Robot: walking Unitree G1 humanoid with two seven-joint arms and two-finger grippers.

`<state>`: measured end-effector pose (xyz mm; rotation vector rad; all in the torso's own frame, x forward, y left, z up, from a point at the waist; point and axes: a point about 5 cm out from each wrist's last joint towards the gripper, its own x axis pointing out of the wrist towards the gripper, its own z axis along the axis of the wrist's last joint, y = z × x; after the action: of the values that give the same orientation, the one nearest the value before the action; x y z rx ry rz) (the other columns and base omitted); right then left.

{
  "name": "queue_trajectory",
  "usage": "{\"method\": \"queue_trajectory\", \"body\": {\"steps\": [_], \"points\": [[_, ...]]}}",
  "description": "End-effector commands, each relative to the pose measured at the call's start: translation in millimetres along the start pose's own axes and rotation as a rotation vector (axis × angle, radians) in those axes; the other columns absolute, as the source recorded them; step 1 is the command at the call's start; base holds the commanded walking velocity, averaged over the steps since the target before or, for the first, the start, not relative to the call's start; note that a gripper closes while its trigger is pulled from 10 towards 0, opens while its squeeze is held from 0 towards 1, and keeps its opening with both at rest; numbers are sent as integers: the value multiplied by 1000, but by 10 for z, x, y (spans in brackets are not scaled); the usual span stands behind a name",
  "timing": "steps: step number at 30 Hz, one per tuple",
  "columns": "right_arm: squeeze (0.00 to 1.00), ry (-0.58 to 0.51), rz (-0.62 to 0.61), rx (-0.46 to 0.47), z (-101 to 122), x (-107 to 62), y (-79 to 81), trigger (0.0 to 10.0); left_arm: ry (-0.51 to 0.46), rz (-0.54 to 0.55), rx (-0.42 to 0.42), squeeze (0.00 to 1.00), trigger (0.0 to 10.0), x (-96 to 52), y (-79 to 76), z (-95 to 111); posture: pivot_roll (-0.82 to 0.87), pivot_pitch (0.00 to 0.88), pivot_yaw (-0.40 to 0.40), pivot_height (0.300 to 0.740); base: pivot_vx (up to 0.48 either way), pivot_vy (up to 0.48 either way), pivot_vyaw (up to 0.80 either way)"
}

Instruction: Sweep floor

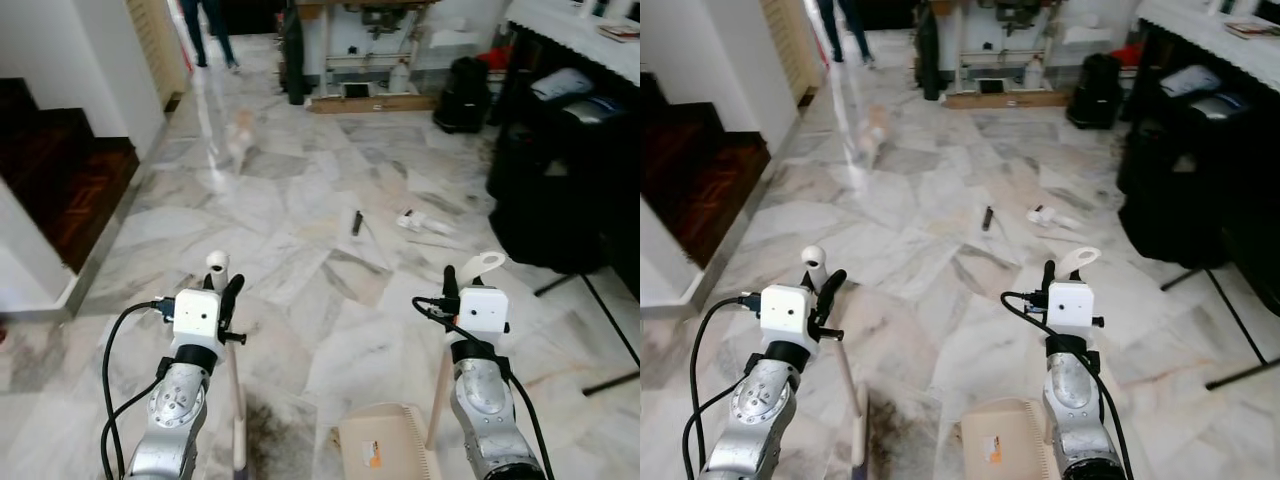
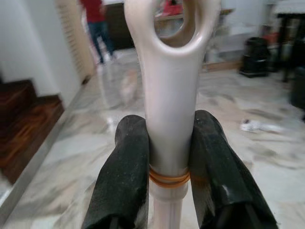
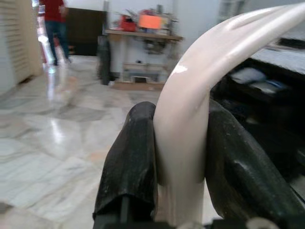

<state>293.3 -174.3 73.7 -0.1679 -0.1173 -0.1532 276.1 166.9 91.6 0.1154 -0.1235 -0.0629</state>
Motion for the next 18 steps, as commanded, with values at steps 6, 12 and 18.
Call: {"method": "queue_trajectory", "body": {"steps": [6, 12, 18], "points": [[0, -41, -16, 43, 90, 60, 12, 10000, -11, 27, -13, 0, 10000, 51, 63, 33, 87, 0, 33, 740, 318, 0, 0], [0, -46, -21, 46, 114, 86, 12, 10000, -19, 25, -16, 0, 10000, 71, 56, 45, 86, 0, 29, 740, 320, 0, 0], [0, -46, -24, 50, 116, 94, 12, 10000, -18, 33, -14, 0, 10000, 72, 72, 43, 90, 0, 29, 740, 321, 0, 0]]}}
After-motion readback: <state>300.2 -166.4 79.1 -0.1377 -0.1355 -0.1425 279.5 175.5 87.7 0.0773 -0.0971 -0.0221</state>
